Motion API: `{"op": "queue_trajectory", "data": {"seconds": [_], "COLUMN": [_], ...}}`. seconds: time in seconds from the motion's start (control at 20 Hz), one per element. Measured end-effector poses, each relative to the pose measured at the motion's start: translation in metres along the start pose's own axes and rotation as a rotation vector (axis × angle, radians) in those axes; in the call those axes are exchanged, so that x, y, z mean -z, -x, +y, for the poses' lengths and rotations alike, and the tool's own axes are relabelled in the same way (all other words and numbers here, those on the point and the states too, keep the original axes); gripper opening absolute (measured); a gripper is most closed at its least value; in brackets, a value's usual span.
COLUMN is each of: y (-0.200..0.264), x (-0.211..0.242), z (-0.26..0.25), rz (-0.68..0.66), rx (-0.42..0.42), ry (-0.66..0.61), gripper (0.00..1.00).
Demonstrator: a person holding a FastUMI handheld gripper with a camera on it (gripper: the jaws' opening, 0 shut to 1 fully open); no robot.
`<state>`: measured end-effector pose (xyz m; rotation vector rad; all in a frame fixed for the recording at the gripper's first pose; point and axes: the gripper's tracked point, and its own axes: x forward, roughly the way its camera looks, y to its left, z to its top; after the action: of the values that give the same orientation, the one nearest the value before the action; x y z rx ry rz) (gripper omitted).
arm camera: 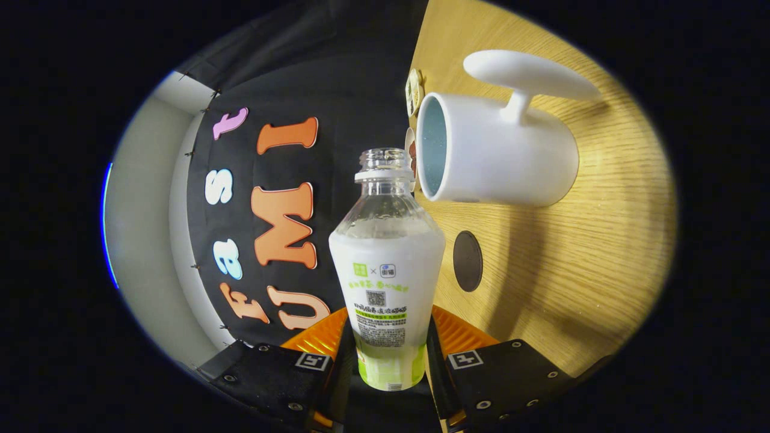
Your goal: Take the bottle from table, then pour the juice into the cup, finally place the bottle on the coaster
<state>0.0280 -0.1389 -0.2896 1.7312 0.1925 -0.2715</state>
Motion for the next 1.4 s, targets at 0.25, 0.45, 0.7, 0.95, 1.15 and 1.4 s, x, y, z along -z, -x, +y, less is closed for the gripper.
{"op": "queue_trajectory", "data": {"seconds": [0.25,0.45,0.7,0.95,1.15,1.4], "y": [-0.005,-0.008,-0.008,-0.011,-0.01,-0.012], "x": [0.001,0.002,0.003,0.004,0.002,0.0], "z": [0.004,0.011,0.014,0.015,0.015,0.017], "rz": [-0.004,-0.016,-0.027,-0.038,-0.052,-0.066], "rx": [-0.007,0.002,0.005,0.011,0.01,-0.008], "ry": [-0.089,-0.154,-0.186,-0.185,-0.196,-0.228], "gripper": [0.57,0.57,0.57,0.57,0.57,0.57]}}
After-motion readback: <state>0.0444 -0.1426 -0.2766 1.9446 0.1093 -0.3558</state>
